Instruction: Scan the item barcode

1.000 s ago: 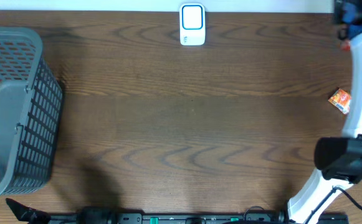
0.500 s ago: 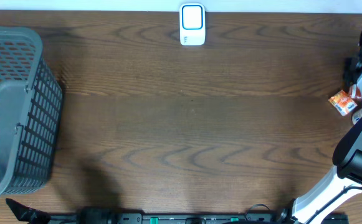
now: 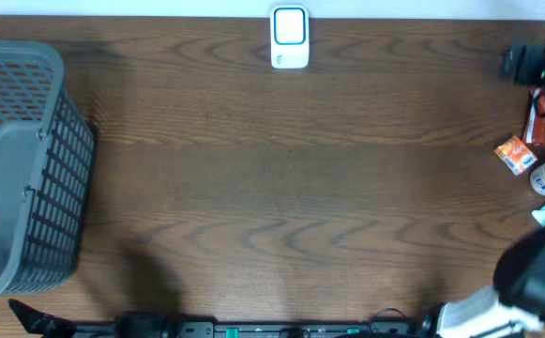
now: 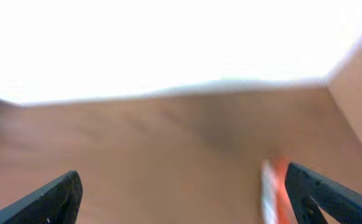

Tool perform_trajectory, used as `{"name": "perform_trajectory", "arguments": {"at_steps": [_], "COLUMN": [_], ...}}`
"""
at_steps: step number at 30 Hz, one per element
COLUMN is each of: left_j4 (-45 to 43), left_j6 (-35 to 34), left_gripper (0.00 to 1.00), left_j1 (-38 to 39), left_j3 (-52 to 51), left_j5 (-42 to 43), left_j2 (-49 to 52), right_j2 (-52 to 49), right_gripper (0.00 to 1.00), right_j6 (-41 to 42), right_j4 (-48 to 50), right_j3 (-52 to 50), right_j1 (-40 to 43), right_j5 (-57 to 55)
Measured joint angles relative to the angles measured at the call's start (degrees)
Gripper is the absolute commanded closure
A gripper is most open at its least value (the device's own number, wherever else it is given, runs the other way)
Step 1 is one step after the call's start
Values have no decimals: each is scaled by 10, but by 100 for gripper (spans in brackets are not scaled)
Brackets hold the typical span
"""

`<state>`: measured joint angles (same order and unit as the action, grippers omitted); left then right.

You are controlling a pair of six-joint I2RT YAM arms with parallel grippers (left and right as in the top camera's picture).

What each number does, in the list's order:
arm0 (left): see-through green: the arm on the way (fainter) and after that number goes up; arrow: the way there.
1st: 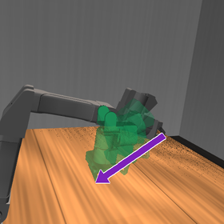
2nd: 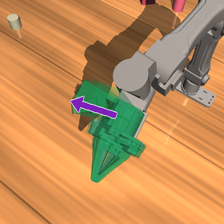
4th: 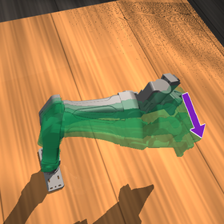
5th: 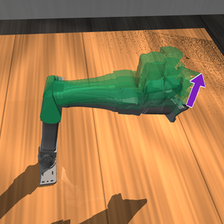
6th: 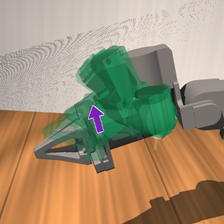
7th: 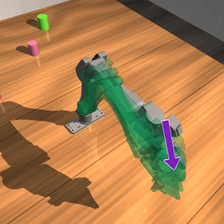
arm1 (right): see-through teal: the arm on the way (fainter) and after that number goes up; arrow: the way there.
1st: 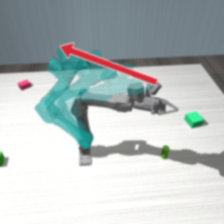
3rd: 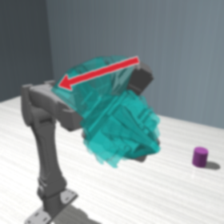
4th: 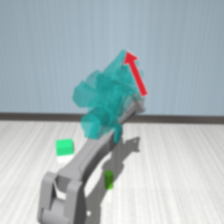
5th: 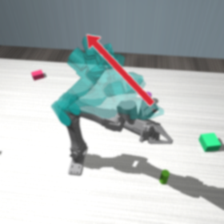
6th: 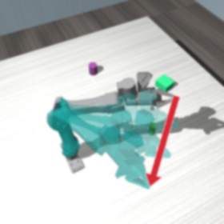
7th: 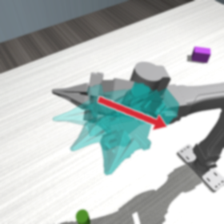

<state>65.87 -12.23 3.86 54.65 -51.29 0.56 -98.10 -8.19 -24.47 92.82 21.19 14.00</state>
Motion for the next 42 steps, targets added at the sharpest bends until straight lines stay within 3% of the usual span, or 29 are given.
{"name": "perform_trajectory", "arguments": {"at_steps": [5,10,23,31,42], "left_j4": [0,0,0,0,0], "left_j6": [0,0,0,0,0], "left_gripper": [17,16,17,16,17], "left_j1": [0,0,0,0,0], "left_j3": [0,0,0,0,0], "left_j5": [0,0,0,0,0], "left_j2": [0,0,0,0,0], "right_j2": [156,260,361,440,642], "right_gripper": [1,1,1,1,1], "right_j6": [15,19,20,17,3], "right_j4": [24,24,6,-179,-431], "right_j3": [23,29,27,21,23], "right_j1": [-34,-37,-38,-38,-38], "right_j5": [132,174,188,180,139]}}
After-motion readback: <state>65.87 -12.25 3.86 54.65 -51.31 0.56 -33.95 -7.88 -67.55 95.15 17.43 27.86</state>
